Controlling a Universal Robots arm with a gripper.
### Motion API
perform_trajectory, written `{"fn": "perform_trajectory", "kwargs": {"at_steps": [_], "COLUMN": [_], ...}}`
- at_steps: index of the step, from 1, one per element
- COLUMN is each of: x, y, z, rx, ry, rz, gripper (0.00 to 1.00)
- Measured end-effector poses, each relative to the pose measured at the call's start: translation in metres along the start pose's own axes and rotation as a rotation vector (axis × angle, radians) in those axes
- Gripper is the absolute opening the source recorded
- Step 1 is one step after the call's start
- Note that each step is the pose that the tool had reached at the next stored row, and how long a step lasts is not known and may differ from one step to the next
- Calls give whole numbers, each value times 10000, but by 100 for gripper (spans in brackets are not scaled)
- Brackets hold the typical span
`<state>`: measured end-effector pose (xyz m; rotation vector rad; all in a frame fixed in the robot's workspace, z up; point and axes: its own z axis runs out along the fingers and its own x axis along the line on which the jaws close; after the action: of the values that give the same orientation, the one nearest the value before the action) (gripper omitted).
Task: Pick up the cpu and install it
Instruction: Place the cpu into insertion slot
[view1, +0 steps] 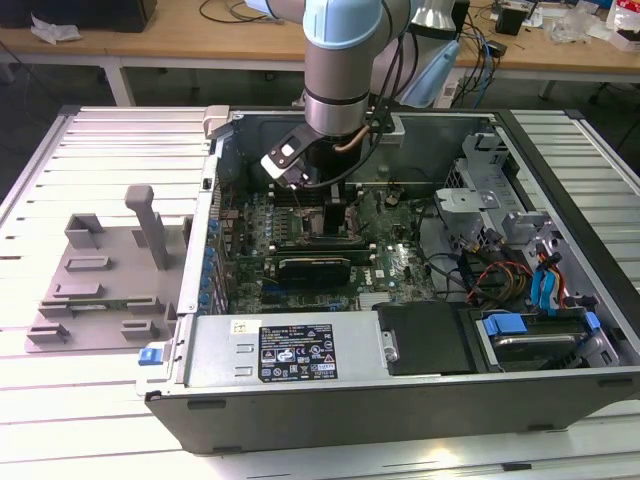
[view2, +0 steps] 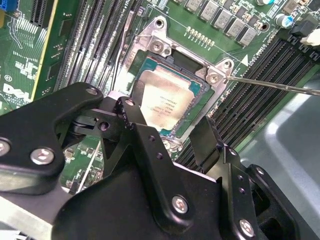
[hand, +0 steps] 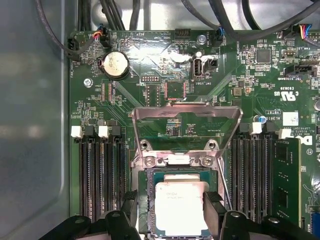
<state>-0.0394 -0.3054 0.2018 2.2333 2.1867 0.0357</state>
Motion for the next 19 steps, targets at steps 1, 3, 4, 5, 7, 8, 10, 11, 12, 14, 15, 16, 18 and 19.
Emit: {"fn": "perform_trajectory", "kwargs": {"at_steps": [1, 3, 4, 5, 7, 8, 10, 11, 12, 14, 15, 16, 18, 19], "x": [0, 0, 0, 0, 1, 1, 3, 6, 9, 9, 12, 14, 16, 16], "y": [0, 0, 0, 0, 0, 0, 0, 0, 0, 0, 1, 0, 0, 1], "z": [0, 0, 0, 0, 0, -1, -3, -3, -2, -6, -9, -12, -20, -39], "rx": [-1, -1, -1, -1, -3, -5, -5, -4, -4, -4, -4, -3, -3, -3], "ry": [0, 0, 0, 0, -61, -124, -191, -146, -112, -104, -104, -105, -105, -106], "rz": [13, 18, 19, 20, 18, 18, 15, 16, 17, 17, 16, 17, 16, 17], "gripper": [63, 63, 63, 63, 63, 63, 63, 63, 63, 63, 63, 63, 63, 63]}}
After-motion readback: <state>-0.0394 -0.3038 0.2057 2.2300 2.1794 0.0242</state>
